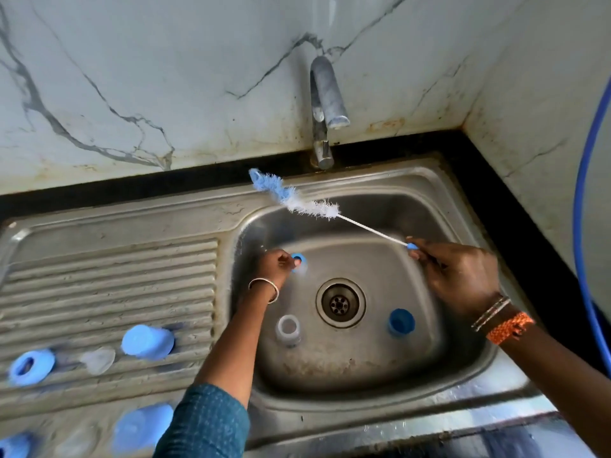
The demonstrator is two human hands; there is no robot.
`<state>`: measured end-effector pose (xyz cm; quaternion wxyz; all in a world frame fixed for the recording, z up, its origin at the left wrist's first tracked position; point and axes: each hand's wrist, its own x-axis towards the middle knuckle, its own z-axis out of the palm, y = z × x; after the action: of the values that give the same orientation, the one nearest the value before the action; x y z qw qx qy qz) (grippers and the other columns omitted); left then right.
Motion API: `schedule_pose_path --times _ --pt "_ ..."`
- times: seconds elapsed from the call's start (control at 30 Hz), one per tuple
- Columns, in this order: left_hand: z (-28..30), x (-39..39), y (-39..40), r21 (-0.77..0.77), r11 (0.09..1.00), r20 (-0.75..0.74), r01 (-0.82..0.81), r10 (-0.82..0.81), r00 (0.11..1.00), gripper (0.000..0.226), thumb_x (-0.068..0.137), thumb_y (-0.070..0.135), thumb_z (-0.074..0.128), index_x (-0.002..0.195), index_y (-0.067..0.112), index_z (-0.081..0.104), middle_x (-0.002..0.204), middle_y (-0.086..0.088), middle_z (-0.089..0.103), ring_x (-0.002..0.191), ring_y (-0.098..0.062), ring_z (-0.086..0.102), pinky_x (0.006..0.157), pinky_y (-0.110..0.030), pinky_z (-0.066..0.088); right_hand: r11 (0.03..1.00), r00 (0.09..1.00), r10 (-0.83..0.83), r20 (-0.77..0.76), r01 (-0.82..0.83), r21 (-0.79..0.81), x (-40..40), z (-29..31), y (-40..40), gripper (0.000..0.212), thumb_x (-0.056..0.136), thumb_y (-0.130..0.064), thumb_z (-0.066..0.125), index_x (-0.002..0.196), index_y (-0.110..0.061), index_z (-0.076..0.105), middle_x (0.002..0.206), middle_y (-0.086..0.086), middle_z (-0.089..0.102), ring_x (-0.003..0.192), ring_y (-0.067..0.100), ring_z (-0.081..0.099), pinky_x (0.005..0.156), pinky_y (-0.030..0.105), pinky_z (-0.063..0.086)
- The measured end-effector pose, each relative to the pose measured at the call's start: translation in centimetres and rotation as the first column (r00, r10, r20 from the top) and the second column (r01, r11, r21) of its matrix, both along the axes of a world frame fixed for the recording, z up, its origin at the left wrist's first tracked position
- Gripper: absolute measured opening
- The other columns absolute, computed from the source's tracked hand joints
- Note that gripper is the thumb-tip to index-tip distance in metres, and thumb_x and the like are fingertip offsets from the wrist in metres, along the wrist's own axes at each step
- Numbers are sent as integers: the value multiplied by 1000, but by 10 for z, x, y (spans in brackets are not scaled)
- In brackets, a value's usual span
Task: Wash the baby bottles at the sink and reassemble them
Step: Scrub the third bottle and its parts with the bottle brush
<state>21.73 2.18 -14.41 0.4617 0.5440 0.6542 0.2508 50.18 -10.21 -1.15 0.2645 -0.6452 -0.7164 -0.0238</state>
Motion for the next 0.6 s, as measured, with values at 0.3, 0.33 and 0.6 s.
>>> schedule_pose_path --times 0.3,0.33,0.6 --pt "119 -10 5 -276 874 911 -400 371 181 10 91 0 50 87 6 57 78 -9 66 72 -15 57 58 -18 54 991 942 -2 -336 -43 -128 19 28 -31 23 88 -22 64 108 -27 72 96 -2 73 88 19 68 73 42 55" --pt "128 -12 2 -282 871 925 -401 358 128 10 93 4 49 89 4 59 78 -10 67 73 -14 58 57 -16 53 994 931 -31 -363 -11 -113 23 31 -35 21 87 -22 66 106 -29 72 97 -4 73 90 17 68 75 40 55" --pt "156 -19 -19 -171 890 936 -422 281 214 32 99 34 44 92 6 58 88 -11 65 90 -17 62 94 -29 48 996 950 -69 -305 50 -70 31 40 -64 22 81 -20 73 95 -37 74 94 -14 72 86 10 68 62 31 53"
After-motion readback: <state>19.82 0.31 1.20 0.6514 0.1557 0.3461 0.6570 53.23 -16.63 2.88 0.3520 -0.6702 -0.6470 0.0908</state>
